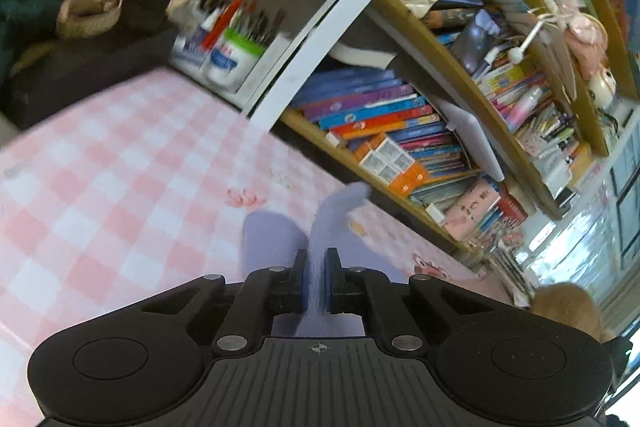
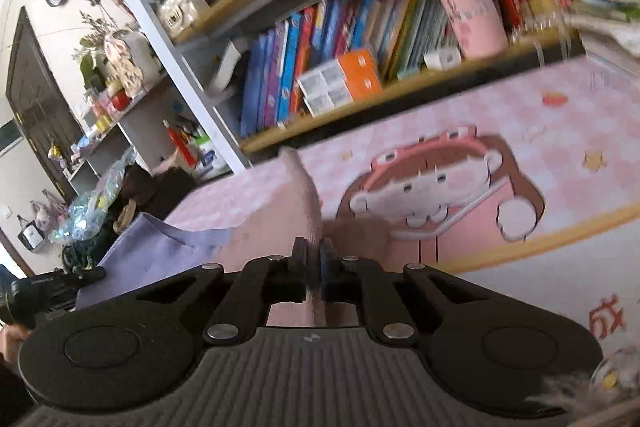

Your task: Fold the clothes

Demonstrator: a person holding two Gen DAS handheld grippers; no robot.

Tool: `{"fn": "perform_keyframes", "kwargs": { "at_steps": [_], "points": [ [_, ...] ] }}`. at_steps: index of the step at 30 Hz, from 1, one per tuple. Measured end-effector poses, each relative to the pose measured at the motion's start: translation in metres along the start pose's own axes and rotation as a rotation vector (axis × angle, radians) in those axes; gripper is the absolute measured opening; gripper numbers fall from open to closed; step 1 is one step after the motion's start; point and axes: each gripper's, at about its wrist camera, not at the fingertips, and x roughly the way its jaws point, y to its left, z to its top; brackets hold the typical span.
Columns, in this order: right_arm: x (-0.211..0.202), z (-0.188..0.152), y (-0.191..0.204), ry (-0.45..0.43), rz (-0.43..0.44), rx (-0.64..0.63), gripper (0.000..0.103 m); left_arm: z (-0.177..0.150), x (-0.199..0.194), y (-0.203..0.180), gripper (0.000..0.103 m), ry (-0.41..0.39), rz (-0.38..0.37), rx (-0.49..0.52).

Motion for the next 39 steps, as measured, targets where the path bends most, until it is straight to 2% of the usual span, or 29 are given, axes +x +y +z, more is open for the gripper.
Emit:
{"fn": "perform_keyframes", "kwargs": {
  "at_steps": [3,4,5,8,9,11,13,15,17,18,20,21,22,25,27,33,34,38,39],
  "points": [
    [0.014,-0.003,-0.006,0.054,-0.053,0.004,0.006,-0.006,0.014,0.006,0.007,0.055,0.062,0.027],
    [0.019,-0.006,-0.010,0.076,-0.069,0.011,0.006,-0.007,0.018,0.009,0.010,0.068,0.090,0.032],
    [0.025,-0.008,-0.014,0.097,-0.085,0.018,0.010,-0.007,0.019,0.011,0.012,0.077,0.112,0.040],
    [0.023,-0.005,-0.019,0.088,-0.091,0.030,0.020,0.004,0.004,0.001,0.016,0.029,0.129,0.130],
    [0.025,-0.002,-0.016,0.088,-0.091,0.009,0.020,0.006,0.009,-0.004,0.018,0.034,0.134,0.162],
    [0.030,0.006,-0.011,0.089,-0.091,-0.031,0.021,0.011,0.022,-0.014,0.028,0.056,0.145,0.223],
    [0.034,0.014,-0.006,0.089,-0.091,-0.071,0.023,0.015,0.035,-0.025,0.047,0.079,0.156,0.284],
    [0.040,0.021,0.000,0.095,-0.094,-0.115,0.028,0.020,0.049,-0.035,0.050,0.101,0.167,0.344],
    [0.054,0.024,0.007,0.120,-0.114,-0.171,0.028,0.024,0.062,-0.045,0.050,0.123,0.178,0.405],
    [0.060,0.025,0.009,0.131,-0.132,-0.192,0.029,0.025,0.063,-0.045,0.048,0.120,0.171,0.399],
    [0.071,0.026,0.008,0.157,-0.157,-0.207,0.028,0.025,0.063,-0.041,0.025,0.110,0.153,0.373],
    [0.075,0.027,0.006,0.168,-0.159,-0.211,0.023,0.024,0.063,-0.039,0.005,0.104,0.144,0.360],
    [0.077,0.027,0.005,0.176,-0.151,-0.215,0.004,0.024,0.064,-0.038,0.005,0.099,0.135,0.347],
    [0.066,0.031,0.006,0.113,-0.108,-0.207,0.005,0.026,0.057,-0.033,0.005,0.061,0.099,0.300],
    [0.060,0.033,0.006,0.070,-0.094,-0.190,0.004,0.027,0.058,-0.028,0.005,0.066,0.116,0.289],
    [0.086,0.019,-0.004,0.148,-0.154,-0.184,0.005,0.020,0.082,-0.008,0.008,0.142,0.164,0.251],
    [0.084,0.020,-0.005,0.143,-0.156,-0.174,0.006,0.020,0.080,-0.007,0.012,0.136,0.167,0.239],
    [0.069,0.020,-0.002,0.117,-0.168,-0.171,0.018,0.027,0.051,-0.008,0.013,0.046,0.180,0.229],
    [0.063,0.020,-0.001,0.111,-0.164,-0.174,0.019,0.028,0.042,-0.009,0.013,0.024,0.172,0.220]
  ]
}}
